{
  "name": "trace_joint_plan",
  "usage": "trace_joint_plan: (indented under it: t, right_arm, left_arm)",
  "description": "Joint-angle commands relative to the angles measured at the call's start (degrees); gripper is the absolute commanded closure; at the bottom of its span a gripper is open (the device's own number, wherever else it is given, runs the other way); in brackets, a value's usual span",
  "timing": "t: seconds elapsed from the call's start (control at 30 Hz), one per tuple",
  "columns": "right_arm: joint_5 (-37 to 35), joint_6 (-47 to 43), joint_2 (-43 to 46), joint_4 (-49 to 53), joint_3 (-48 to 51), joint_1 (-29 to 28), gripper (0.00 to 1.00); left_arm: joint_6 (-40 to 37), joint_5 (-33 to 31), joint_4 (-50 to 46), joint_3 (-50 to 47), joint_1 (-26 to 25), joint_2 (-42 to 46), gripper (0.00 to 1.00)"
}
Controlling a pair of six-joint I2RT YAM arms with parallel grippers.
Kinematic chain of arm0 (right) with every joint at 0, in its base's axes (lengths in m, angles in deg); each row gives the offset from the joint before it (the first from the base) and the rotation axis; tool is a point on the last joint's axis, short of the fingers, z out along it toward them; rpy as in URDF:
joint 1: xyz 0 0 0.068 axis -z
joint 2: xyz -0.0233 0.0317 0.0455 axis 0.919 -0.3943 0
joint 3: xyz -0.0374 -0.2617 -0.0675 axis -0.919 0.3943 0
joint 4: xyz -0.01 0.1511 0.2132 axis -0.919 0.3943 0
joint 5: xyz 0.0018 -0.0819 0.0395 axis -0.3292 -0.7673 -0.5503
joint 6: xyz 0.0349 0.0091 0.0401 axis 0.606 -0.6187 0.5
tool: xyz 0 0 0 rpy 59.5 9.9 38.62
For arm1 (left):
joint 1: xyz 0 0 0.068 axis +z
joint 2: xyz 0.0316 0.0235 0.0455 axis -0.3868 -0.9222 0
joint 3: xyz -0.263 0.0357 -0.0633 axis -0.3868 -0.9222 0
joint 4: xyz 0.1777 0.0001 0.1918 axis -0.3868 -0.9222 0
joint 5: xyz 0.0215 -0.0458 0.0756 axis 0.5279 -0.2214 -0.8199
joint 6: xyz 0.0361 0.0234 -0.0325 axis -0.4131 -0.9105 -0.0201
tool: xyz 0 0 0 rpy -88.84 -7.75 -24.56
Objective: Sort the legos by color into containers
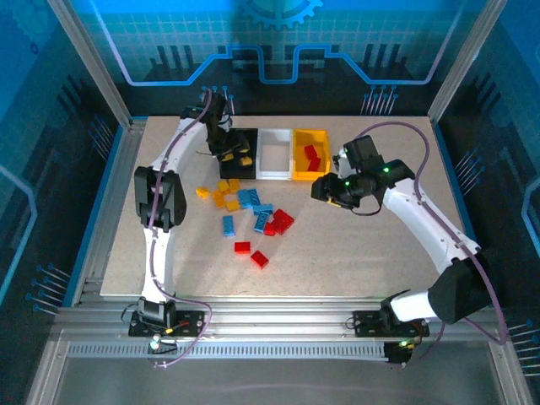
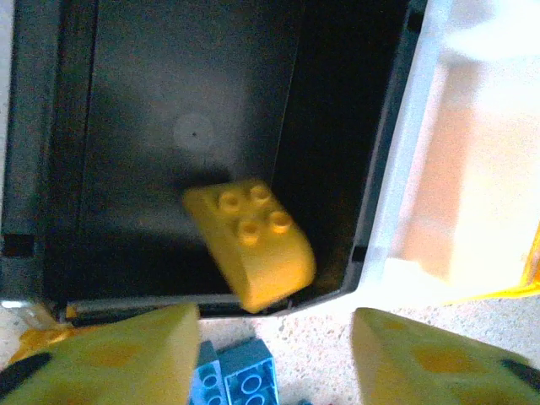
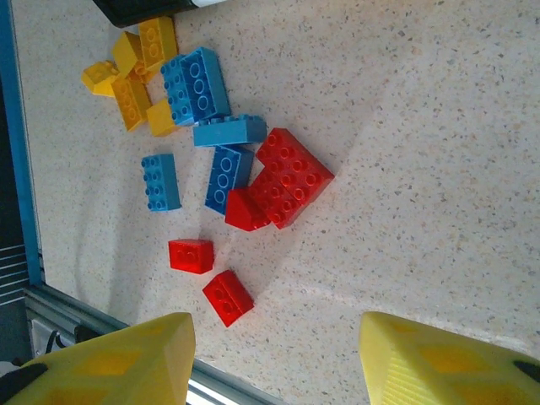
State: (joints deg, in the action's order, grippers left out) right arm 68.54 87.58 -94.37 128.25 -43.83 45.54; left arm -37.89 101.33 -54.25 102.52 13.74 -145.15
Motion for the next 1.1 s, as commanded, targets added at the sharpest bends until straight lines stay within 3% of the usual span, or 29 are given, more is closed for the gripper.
trace_joint_plan:
  t: [0.0, 0.27, 0.57, 0.8, 1.07]
  right_arm:
    - [-1.0, 0.9, -0.6, 2.5, -0.8, -0.6, 0.44]
    - [-1.7, 1.0, -2.6, 2.0, -2.4, -2.4, 0.44]
    - [-2.3, -0.7, -6.7, 1.5, -4.0, -6.9, 0.43]
    - [-1.2, -2.5, -10.9, 1.9, -6.8, -8.2, 0.42]
    - [-1.0, -3.2, -12.5, 2.1, -7.9, -8.7, 0.42]
  left_arm:
    - [-0.4, 0.6, -1.7, 2.5, 1.3, -0.9, 0.44]
    - [-0.4, -1.0, -1.7, -2.9, 2.1, 7.5, 0.41]
    - [1.1, -7.1, -3.3, -24.7, 8.9, 21.6, 0.33]
    - [3.3, -5.3, 0.7, -34.7, 11.5, 21.9, 0.29]
    - [13.1, -2.0, 4.7, -36.0, 12.2, 15.8, 0.29]
